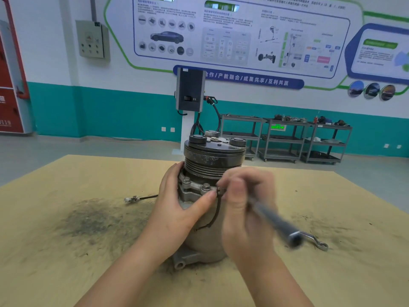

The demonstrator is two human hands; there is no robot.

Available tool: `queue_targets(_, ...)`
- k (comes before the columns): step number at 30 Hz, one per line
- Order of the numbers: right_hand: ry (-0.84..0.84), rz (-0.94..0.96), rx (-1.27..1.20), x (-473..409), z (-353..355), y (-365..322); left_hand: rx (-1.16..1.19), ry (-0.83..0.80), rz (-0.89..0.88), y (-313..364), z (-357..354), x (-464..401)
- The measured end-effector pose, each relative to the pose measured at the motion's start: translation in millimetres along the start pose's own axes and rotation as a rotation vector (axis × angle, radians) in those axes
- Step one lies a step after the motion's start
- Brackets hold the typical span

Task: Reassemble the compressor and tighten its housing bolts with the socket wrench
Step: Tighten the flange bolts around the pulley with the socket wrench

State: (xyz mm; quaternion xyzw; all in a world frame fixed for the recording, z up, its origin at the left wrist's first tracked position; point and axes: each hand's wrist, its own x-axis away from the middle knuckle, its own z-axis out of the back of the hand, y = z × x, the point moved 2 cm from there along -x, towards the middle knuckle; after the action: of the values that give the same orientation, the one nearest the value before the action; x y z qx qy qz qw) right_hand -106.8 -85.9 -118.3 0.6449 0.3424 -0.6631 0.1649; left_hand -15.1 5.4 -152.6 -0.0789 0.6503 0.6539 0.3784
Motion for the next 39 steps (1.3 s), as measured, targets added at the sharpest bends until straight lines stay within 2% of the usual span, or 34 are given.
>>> queue_targets(2, 0.153, -0.096, -0.153, -12.4, 11.2, 0.1, -0.002, 0.005, 0.016, -0.7, 0.2, 0.0)
queue_targets(4, 0.306, -0.280, -0.310, -23.5, 24.7, 7.1, -0.002, 0.003, 0.029, -2.1, -0.3, -0.1)
queue_targets(7, 0.438, -0.537, -0.485, -30.2, 39.1, 22.7, -0.017, 0.010, 0.025, -2.2, 1.1, -1.2)
queue_targets(12, 0.383, -0.711, -0.643, -36.7, 40.0, 35.2, -0.007, -0.002, -0.013, 4.2, 6.6, -4.1)
queue_targets(18, 0.256, -0.992, -0.756, -42.9, 29.7, 49.9, 0.019, 0.024, 0.068, -11.9, 19.4, -10.1)
queue_targets(22, 0.232, -1.051, -0.772, -43.7, 36.2, 51.2, 0.010, 0.049, 0.089, -17.6, 19.7, -11.3)
queue_targets(26, 0.212, -1.012, -0.816, -34.0, 49.2, 39.6, 0.042, 0.051, 0.117, -19.5, 17.3, -11.0)
queue_targets(29, 0.203, -0.853, -0.750, -22.0, 52.6, 27.0, 0.058, 0.052, 0.123, -19.2, 16.4, -9.7)
queue_targets(32, 0.153, -0.481, -0.303, -11.3, 52.2, 7.6, 0.056, 0.043, 0.133, -17.8, 15.1, -9.0)
queue_targets(35, -0.095, -0.083, 0.061, -7.4, 35.5, -6.1, 0.070, 0.028, 0.131, -16.3, 15.6, -8.0)
queue_targets(37, -0.213, 0.023, 0.201, -10.9, 18.7, -7.6, 0.123, 0.003, 0.114, -15.0, 15.1, -7.4)
queue_targets(39, -0.287, 0.053, 0.287, -20.5, 4.6, -6.4, 0.141, -0.015, 0.105, -12.9, 14.5, -7.5)
